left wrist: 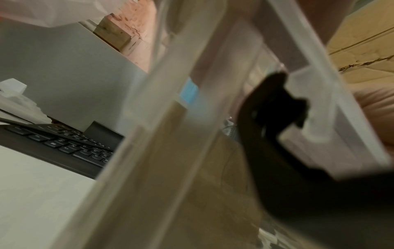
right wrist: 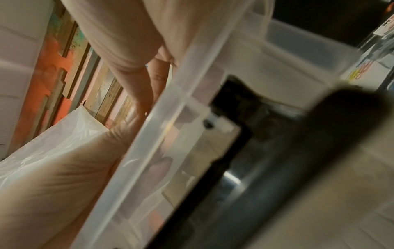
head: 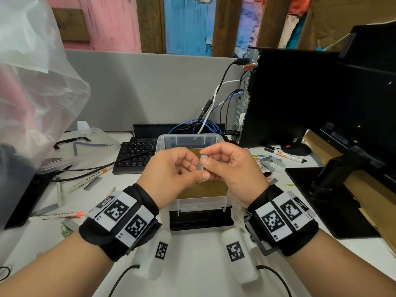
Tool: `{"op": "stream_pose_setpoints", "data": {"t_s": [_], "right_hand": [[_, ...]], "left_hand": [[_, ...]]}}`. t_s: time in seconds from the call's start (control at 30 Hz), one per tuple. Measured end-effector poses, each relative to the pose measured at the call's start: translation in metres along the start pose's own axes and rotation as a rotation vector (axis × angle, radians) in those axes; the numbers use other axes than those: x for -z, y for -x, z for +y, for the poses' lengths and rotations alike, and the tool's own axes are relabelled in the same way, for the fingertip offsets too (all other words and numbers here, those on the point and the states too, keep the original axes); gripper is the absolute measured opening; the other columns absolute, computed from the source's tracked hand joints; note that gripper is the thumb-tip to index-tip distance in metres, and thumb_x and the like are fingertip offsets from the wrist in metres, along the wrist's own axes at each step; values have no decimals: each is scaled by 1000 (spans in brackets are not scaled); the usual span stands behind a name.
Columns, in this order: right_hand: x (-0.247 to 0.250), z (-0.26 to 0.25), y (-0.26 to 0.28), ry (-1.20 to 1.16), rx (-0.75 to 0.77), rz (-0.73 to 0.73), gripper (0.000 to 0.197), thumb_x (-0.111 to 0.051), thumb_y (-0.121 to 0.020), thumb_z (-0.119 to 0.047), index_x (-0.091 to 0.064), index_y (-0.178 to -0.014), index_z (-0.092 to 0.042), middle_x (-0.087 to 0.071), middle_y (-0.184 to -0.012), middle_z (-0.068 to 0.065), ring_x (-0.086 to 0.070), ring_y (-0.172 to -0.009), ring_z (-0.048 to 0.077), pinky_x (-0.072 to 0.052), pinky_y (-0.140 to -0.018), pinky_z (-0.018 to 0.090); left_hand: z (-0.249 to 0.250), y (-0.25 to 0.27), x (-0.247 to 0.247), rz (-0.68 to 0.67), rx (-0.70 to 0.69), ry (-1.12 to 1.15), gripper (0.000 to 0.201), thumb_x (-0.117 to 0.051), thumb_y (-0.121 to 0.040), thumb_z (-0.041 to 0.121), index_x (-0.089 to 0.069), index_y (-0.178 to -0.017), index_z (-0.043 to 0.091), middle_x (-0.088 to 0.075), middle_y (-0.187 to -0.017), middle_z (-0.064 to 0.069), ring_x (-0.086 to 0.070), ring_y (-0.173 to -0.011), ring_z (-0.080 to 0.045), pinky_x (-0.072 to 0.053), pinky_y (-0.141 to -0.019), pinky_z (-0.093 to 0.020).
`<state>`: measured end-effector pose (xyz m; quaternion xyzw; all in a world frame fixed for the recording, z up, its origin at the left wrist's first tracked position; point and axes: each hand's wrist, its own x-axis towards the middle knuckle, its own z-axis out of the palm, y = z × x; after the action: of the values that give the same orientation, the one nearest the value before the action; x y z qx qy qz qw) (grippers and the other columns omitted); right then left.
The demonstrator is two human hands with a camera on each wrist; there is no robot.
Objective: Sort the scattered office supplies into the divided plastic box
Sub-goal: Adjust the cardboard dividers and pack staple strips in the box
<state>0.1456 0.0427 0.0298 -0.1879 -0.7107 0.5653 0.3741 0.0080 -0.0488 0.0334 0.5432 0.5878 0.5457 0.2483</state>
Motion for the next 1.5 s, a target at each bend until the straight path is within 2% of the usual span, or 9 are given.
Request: {"op": "stream_pose_setpoints", "data": {"t_s": [0.1, 0.2, 0.3, 0.37, 0.53, 0.63, 0.8, 1.1, 1.5], "right_hand": [[0, -2, 1, 26, -8, 0, 16, -64, -86, -2, -68, -96, -13, -67, -81, 7, -62, -70, 15, -53, -64, 30], [1, -1, 0, 16, -24, 8, 18, -63, -87, -1, -69, -96, -15, -66, -80, 1, -62, -69, 8, -51, -63, 28], [0, -1, 0, 38, -30, 13, 21, -61, -88, -1, -71, -95, -18, -66, -75, -5, -62, -67, 7, -51, -63, 27], [-1, -3, 0, 40, -37, 12, 23, -59, -89, 0, -71, -95, -19, -67, -72, -7, -63, -65, 7, -52, -63, 24], [-2, -6, 1, 12, -67, -8, 24, -56, -90, 3, -70, -98, -15, -68, -82, 1, -65, -68, 4, -55, -66, 20], [-3, -8, 2, 2, -74, -7, 24, -56, -90, 3, -70, -97, -15, -66, -79, 0, -65, -66, 3, -54, -63, 19], [-3, -7, 1, 0, -78, 11, 22, -58, -89, 2, -70, -95, -15, -64, -80, 1, -65, -71, 9, -57, -67, 24], [-5, -8, 1, 4, -89, -1, 21, -58, -89, 3, -69, -91, -15, -64, -76, -3, -63, -67, 3, -55, -64, 22], [-5, -10, 1, 17, -111, -16, 19, -57, -90, 1, -69, -92, -14, -64, -79, 0, -65, -69, 5, -56, -62, 23]], "left_hand": [[1, 1, 1, 3, 12, 26, 29, -76, -68, 28, -67, -85, 5, -69, -72, -9, -64, -63, -21, -58, -63, -35], [1, 1, 2, 20, 43, 54, 12, -70, -82, 9, -67, -92, 3, -68, -73, -10, -63, -62, -15, -55, -60, -25], [0, 0, 3, 15, 70, 78, 14, -67, -83, 2, -64, -98, 2, -70, -81, -19, -68, -67, -21, -59, -67, -33], [0, -1, 3, 20, 72, 84, 14, -68, -83, 1, -63, -97, 4, -70, -80, -18, -69, -69, -24, -59, -71, -39], [1, -1, 2, 34, 76, 86, 13, -67, -83, 1, -62, -94, 6, -70, -76, -16, -68, -65, -23, -59, -73, -44], [3, 0, 2, 33, 78, 92, 15, -68, -83, 1, -60, -95, 6, -70, -75, -15, -68, -64, -21, -59, -72, -44], [5, 1, 1, 23, 86, 109, 24, -72, -79, 3, -58, -99, 7, -69, -75, -15, -67, -65, -23, -60, -69, -37], [7, 2, 2, 16, 86, 89, 24, -71, -80, 2, -57, -98, 8, -68, -67, -6, -66, -61, -19, -59, -63, -30], [4, 0, 3, 16, 79, 101, 24, -71, -79, 1, -55, -96, 10, -66, -63, -4, -65, -58, -17, -58, -64, -34]]}}
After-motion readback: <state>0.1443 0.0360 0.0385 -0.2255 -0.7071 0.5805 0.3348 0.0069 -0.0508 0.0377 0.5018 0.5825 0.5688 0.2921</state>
